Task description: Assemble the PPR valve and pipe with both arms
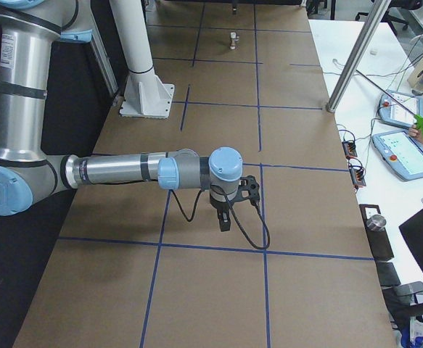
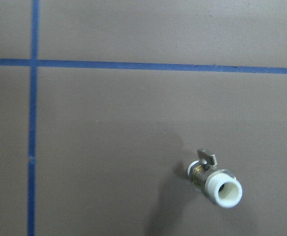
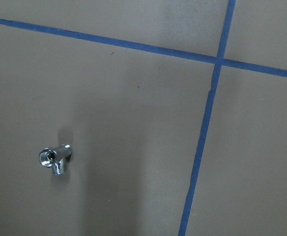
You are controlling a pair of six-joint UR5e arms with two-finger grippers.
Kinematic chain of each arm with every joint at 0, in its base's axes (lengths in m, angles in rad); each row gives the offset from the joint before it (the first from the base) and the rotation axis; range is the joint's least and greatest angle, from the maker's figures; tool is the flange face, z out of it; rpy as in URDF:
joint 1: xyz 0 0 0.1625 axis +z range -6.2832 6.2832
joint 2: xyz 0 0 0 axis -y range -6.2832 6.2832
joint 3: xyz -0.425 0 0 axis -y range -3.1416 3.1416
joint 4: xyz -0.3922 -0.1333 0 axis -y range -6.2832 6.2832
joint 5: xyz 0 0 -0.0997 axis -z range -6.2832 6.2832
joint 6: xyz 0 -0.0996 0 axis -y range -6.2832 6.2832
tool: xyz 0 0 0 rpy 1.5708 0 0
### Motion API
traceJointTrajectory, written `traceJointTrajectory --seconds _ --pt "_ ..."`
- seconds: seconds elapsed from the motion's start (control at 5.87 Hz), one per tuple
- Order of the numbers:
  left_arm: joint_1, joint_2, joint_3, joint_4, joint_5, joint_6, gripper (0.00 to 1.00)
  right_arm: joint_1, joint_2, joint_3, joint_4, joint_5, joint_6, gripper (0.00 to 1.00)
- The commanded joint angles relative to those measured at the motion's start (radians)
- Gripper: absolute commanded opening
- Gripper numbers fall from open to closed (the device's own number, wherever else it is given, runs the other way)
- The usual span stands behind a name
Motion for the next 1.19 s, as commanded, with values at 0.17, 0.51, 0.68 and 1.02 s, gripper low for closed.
traceJointTrajectory --seconds 0.17,0.51,0.68,1.02 --pt "0.152 -0.117 0.053 -0.014 0.046 -0.269 1.0 -0.009 0.003 0.001 0.0 0.023 0.001 1.0" --pt "0.201 -0.111 0.082 -0.023 0.1 -0.27 1.0 -0.009 0.003 0.0 0.002 0.029 0.001 1.0" --pt "0.203 -0.117 0.11 -0.026 0.098 -0.263 1.0 -0.009 0.003 -0.002 0.0 0.029 0.001 1.0" --pt "0.215 -0.117 0.112 -0.026 0.098 -0.265 0.96 -0.009 0.003 -0.002 0.0 0.029 0.001 1.0"
